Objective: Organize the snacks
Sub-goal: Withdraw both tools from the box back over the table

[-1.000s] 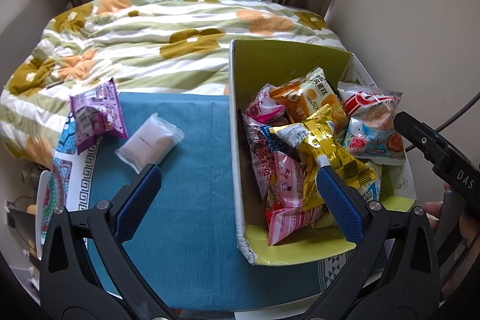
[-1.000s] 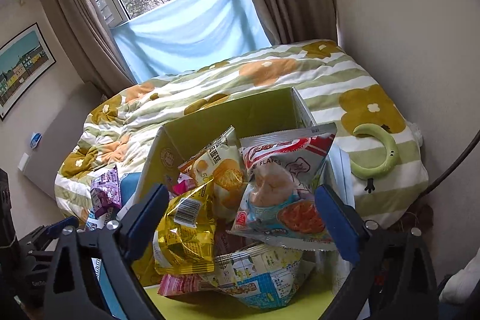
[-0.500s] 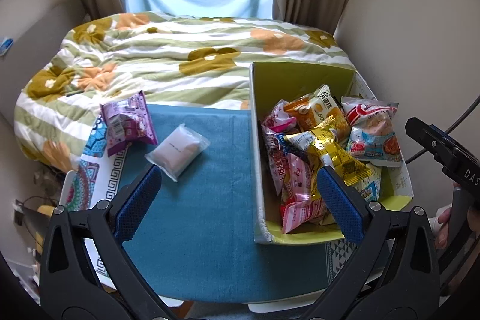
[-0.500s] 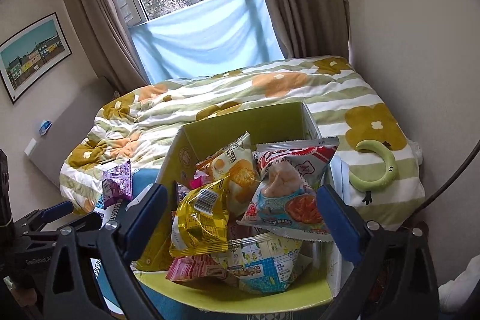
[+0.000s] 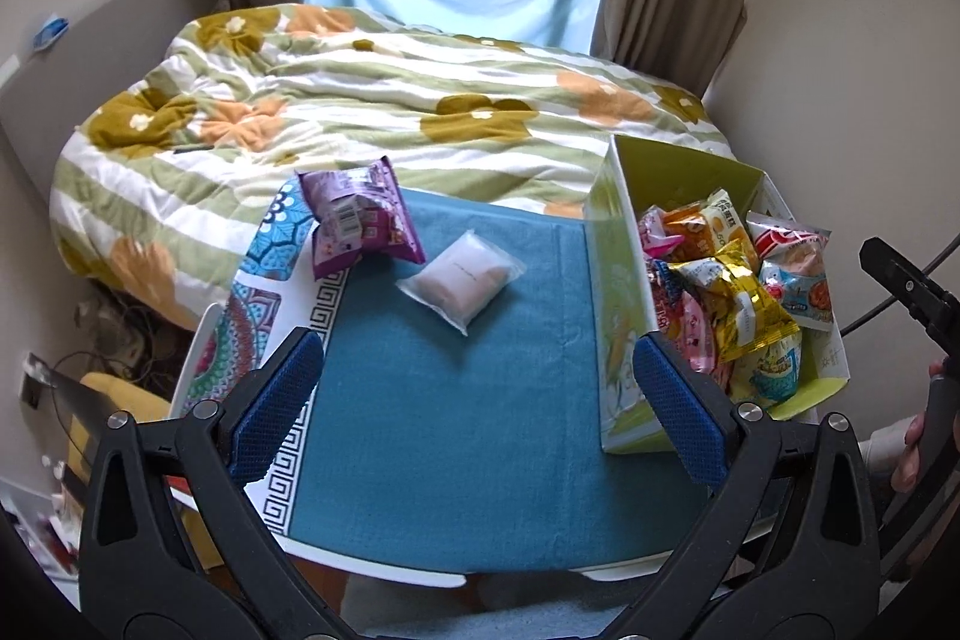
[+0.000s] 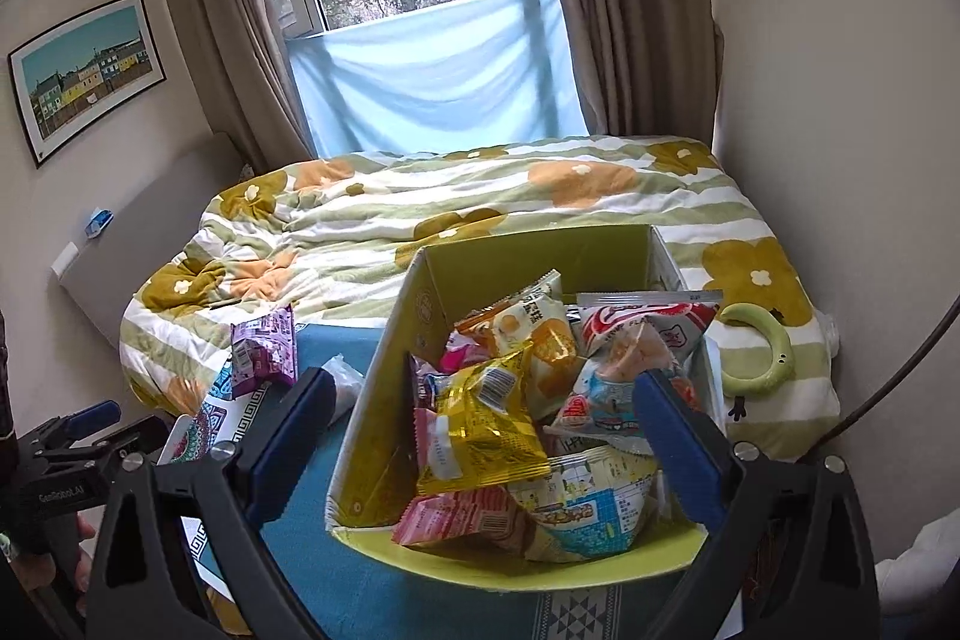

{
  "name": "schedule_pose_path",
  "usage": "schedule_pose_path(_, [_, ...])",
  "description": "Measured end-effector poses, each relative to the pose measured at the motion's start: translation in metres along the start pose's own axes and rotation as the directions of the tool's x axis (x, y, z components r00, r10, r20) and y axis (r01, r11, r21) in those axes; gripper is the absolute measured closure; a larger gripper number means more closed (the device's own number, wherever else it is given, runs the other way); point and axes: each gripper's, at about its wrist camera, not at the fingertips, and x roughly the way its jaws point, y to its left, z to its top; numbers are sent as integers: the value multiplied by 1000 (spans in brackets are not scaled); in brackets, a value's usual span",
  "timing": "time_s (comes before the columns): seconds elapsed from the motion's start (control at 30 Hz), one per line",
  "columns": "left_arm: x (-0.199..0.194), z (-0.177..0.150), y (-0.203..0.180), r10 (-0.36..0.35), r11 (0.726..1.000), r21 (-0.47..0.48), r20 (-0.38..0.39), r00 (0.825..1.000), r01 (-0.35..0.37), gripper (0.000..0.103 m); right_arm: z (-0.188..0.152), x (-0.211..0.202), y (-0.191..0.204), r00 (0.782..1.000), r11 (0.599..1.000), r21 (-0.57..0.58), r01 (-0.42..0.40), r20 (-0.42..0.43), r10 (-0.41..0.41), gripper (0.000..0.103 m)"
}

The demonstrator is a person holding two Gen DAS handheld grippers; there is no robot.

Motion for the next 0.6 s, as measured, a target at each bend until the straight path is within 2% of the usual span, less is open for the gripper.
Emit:
schedule_pose_path(0.13, [3, 8, 41, -12, 1000, 6, -22, 1000, 12, 1, -4, 4, 37, 1000, 1000, 20, 8, 3, -8, 4])
schedule_pose_path(0.33, [16, 26, 98, -55, 998, 20, -51, 997, 56, 1, -11, 14, 91, 998, 997, 45, 67, 10, -67, 4])
schedule_pose_path(0.5, [31, 44, 134, -83, 992, 86, -65, 994, 89, 1, -16, 27, 128, 993, 989, 89, 118, -7, -118, 4])
schedule_pose_path(0.6, [45, 58, 151, -88, 982, 160, -69, 994, 98, 1, -19, 39, 149, 990, 983, 116, 143, -11, -143, 4])
